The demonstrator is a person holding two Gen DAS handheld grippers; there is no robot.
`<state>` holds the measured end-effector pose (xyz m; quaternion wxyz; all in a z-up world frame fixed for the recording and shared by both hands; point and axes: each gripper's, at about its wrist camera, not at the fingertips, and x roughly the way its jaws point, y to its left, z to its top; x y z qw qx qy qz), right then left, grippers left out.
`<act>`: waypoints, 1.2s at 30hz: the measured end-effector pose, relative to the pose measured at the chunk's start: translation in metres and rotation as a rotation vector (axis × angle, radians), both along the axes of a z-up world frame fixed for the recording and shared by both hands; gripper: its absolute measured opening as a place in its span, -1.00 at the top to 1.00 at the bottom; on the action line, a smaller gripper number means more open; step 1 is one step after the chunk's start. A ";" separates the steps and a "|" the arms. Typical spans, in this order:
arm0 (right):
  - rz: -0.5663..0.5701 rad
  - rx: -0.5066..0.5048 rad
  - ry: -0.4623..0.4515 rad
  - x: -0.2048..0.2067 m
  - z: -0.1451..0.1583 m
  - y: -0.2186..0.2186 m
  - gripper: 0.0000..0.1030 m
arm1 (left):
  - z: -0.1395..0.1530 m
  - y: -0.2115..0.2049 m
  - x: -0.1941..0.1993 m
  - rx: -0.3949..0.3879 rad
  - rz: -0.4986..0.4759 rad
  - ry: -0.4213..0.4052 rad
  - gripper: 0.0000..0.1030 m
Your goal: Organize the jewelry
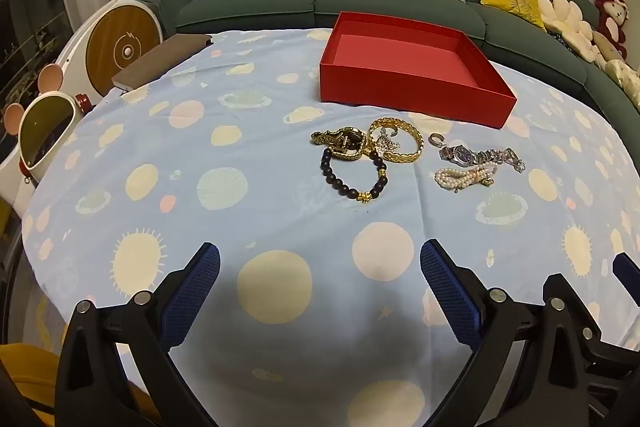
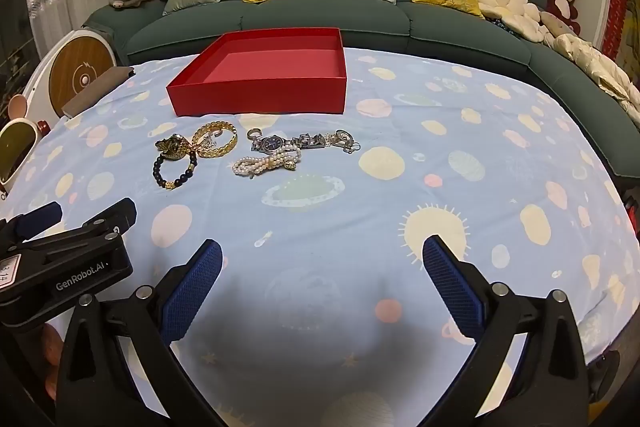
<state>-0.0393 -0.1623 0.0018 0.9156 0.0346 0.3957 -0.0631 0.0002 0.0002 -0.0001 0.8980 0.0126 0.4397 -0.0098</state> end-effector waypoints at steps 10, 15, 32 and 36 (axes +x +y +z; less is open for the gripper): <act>0.000 -0.006 0.002 0.001 -0.001 0.001 -0.90 | -0.002 -0.001 0.004 0.012 -0.001 -0.002 -0.90; 0.000 -0.006 0.003 0.000 -0.002 0.002 -0.90 | -0.004 0.000 0.001 0.007 0.007 -0.002 -0.90; -0.003 -0.004 0.003 0.001 -0.002 0.001 -0.90 | -0.003 -0.003 0.000 0.000 -0.015 0.003 -0.89; -0.003 -0.004 0.004 0.000 -0.002 0.002 -0.90 | -0.003 -0.003 0.000 -0.001 -0.015 0.004 -0.89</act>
